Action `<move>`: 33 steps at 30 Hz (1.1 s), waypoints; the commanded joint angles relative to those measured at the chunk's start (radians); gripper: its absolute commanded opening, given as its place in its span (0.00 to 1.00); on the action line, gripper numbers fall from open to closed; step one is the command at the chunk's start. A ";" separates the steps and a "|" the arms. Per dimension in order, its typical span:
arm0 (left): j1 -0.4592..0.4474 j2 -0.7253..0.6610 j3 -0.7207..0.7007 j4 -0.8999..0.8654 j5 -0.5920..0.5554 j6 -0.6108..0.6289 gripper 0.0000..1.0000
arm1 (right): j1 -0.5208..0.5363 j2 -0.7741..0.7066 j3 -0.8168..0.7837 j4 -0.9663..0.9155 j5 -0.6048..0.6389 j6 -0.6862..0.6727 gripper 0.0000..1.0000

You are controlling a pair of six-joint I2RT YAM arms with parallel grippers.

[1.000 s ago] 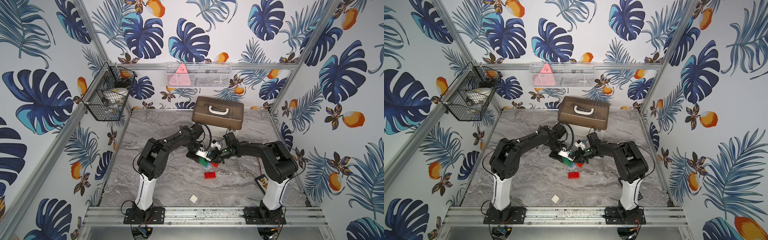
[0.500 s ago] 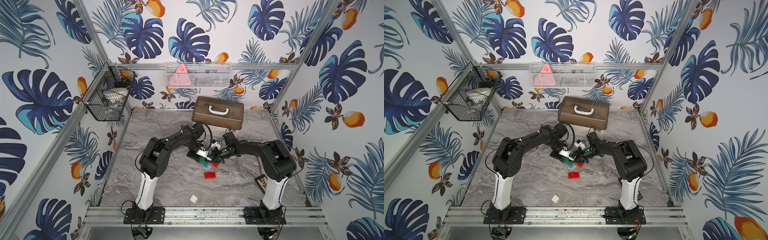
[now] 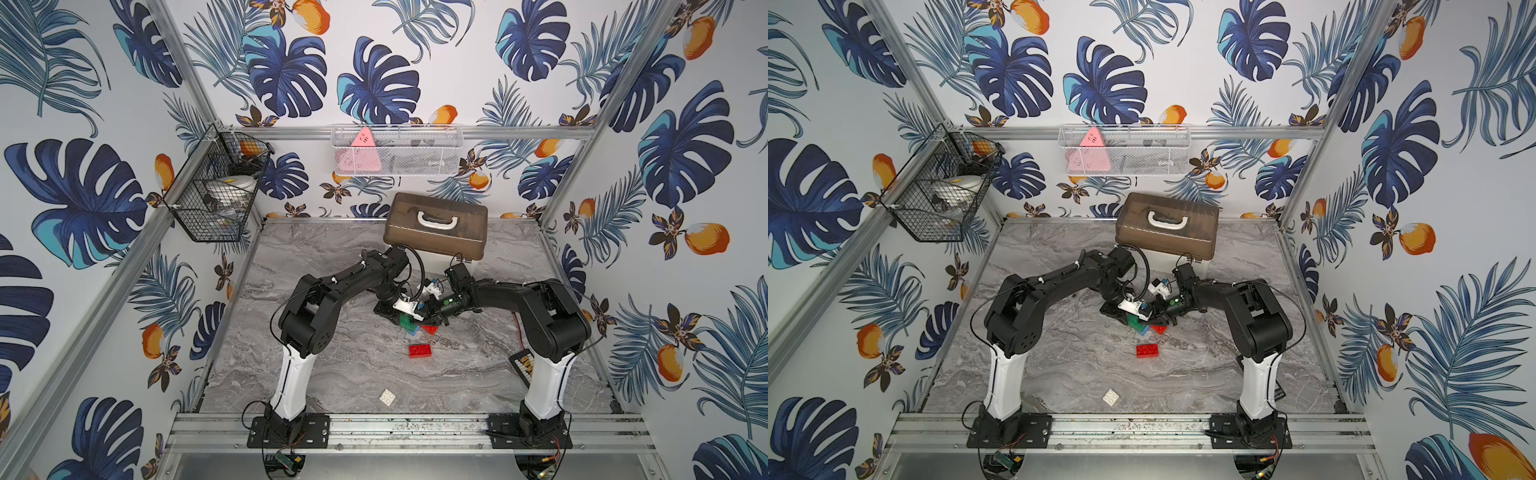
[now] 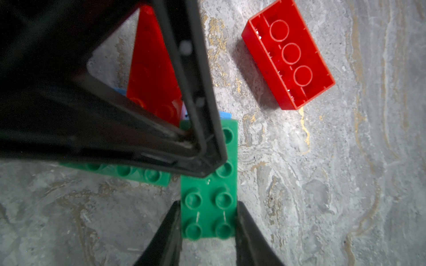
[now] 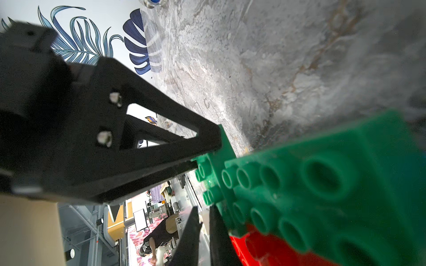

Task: Assemble a small pinwheel with lego
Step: Assemble the lego brick with the lego brick.

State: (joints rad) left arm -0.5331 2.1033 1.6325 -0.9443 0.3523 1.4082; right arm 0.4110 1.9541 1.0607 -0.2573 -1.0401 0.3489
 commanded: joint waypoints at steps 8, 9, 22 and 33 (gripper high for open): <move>0.008 0.011 0.039 0.098 -0.019 -0.020 0.03 | 0.009 0.030 -0.004 -0.095 0.121 -0.014 0.14; 0.008 0.009 0.032 0.105 -0.017 -0.017 0.03 | 0.011 0.030 -0.002 -0.096 0.124 -0.012 0.14; 0.009 0.015 0.044 0.134 -0.009 -0.018 0.04 | 0.023 0.039 0.013 -0.123 0.151 -0.023 0.13; 0.004 0.026 0.073 0.135 0.010 -0.039 0.04 | 0.026 0.034 0.003 -0.172 0.207 -0.070 0.13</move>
State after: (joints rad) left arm -0.5289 2.1334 1.6955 -0.9878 0.3214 1.4048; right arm 0.4236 1.9724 1.0801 -0.2588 -0.9989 0.3038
